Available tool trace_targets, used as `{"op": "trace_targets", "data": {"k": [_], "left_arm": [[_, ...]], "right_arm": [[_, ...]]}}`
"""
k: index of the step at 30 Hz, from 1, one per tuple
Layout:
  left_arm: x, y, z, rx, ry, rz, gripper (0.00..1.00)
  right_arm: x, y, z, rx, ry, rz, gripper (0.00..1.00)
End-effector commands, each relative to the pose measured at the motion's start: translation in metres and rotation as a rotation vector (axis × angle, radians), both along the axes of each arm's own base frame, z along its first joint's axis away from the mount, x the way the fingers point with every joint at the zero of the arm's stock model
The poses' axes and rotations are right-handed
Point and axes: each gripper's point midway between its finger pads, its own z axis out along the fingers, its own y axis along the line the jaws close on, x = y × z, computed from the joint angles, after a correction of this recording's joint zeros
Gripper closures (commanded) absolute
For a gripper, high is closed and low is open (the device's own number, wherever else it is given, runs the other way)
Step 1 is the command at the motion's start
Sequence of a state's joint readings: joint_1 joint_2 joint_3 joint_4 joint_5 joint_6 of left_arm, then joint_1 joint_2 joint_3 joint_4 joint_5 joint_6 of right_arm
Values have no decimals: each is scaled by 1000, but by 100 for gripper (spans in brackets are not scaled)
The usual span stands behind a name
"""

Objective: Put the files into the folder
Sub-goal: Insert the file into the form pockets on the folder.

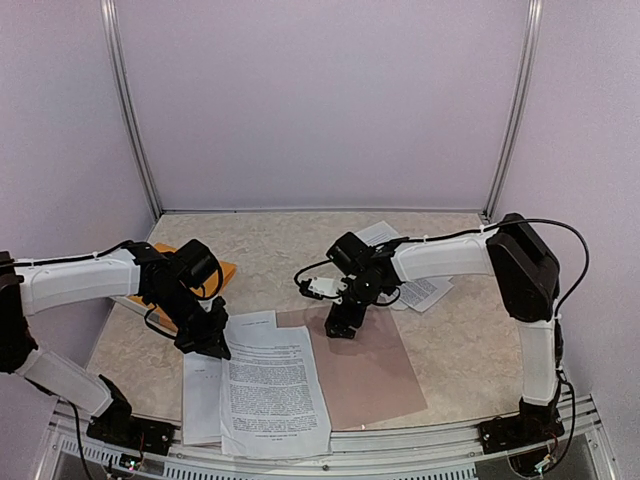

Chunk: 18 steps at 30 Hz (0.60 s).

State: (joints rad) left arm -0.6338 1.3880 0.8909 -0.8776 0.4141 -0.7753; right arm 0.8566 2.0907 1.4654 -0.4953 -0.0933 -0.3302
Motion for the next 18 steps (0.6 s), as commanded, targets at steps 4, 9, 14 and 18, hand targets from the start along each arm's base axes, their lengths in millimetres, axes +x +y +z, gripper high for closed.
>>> {"op": "trace_targets", "data": {"k": [4,9,14,18], "left_arm": [[-2,4,-2,3,0,0,100],[-3,5,-1,3,3,5,100],[-1,4,1,0,-5,4,100],[1,4,1,0,-9,-1,100]], "right_arm": [[0,18,-10,19,28,73,9],[2,25,-16,18,37,85,11],[2,20,-24,-5,47,81,19],[2,13,-33,-23,66,73,30]]}}
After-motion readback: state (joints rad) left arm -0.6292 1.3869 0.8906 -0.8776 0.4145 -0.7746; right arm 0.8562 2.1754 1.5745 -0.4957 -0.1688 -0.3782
